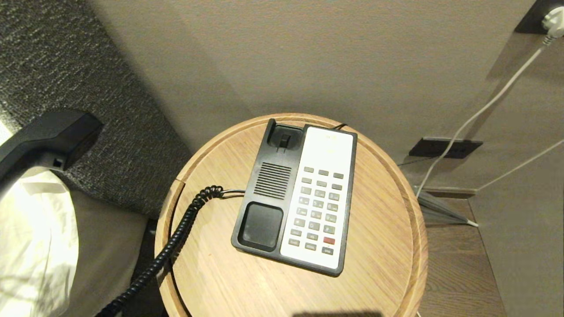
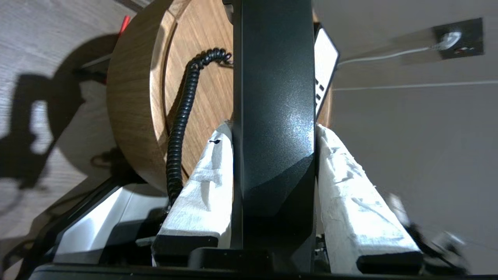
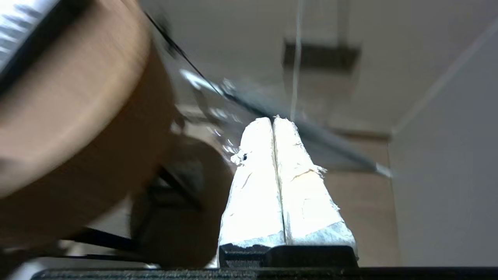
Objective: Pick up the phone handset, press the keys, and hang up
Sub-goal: Dial the number
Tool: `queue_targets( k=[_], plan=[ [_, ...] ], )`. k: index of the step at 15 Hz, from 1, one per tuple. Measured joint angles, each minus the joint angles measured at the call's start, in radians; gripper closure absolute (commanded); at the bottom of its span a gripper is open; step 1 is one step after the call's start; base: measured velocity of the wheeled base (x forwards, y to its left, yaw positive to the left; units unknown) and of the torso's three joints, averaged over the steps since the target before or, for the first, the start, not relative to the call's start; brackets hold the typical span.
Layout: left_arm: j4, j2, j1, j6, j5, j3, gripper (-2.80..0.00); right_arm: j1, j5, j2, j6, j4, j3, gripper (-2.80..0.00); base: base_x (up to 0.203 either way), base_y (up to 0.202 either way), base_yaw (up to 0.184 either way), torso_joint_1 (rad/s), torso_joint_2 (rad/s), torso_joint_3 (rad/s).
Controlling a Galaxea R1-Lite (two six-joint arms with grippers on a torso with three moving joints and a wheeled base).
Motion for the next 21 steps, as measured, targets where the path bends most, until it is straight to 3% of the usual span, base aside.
queue_targets(
  k=[2, 3, 8, 9, 11, 14, 16, 18, 21],
  plan=[
    [0.0, -0.002, 0.0, 0.001, 0.0, 0.001, 0.0, -0.002, 0.026, 0.073, 0.019, 0.117, -0.182, 0.0, 0.0, 0.0, 0.0, 0.0, 0.0, 0.0],
    [0.0, -0.002, 0.0, 0.002, 0.0, 0.001, 0.0, -0.002, 0.037, 0.135, 0.018, 0.111, -0.23, 0.0, 0.0, 0.0, 0.0, 0.0, 0.0, 0.0],
    [0.001, 0.001, 0.0, 0.017, -0.001, 0.002, 0.0, 0.05, 0.062, 0.744, -0.02, -0.07, -0.388, 0.0, 0.0, 0.0, 0.0, 0.0, 0.0, 0.0],
    [0.0, 0.0, 0.0, 0.018, 0.0, 0.005, 0.0, 0.097, 0.048, 0.868, -0.008, -0.111, -0.42, 0.0, 0.0, 0.0, 0.0, 0.0, 0.0, 0.0],
    [-0.002, -0.003, 0.0, 0.021, 0.001, 0.018, 0.0, 0.286, -0.015, 1.086, 0.048, -0.182, -0.477, 0.0, 0.0, 0.0, 0.0, 0.0, 0.0, 0.0],
    [-0.003, -0.011, 0.001, 0.02, 0.001, 0.023, 0.0, 0.633, -0.197, 1.311, 0.17, -0.285, -0.578, 0.0, 0.0, 0.0, 0.0, 0.0, 0.0, 0.0],
    [-0.003, -0.02, 0.002, 0.018, 0.0, 0.027, 0.0, 0.8, -0.325, 1.403, 0.256, -0.293, -0.667, 0.0, 0.0, 0.0, 0.0, 0.0, 0.0, 0.0],
    [-0.003, -0.025, 0.001, 0.018, 0.0, 0.027, 0.0, 0.884, -0.399, 1.446, 0.298, -0.251, -0.727, 0.0, 0.0, 0.0, 0.0, 0.0, 0.0, 0.0],
    [-0.003, -0.029, 0.001, 0.018, 0.0, 0.027, 0.0, 0.944, -0.405, 1.468, 0.327, -0.245, -0.742, 0.0, 0.0, 0.0, 0.0, 0.0, 0.0, 0.0]
  ],
)
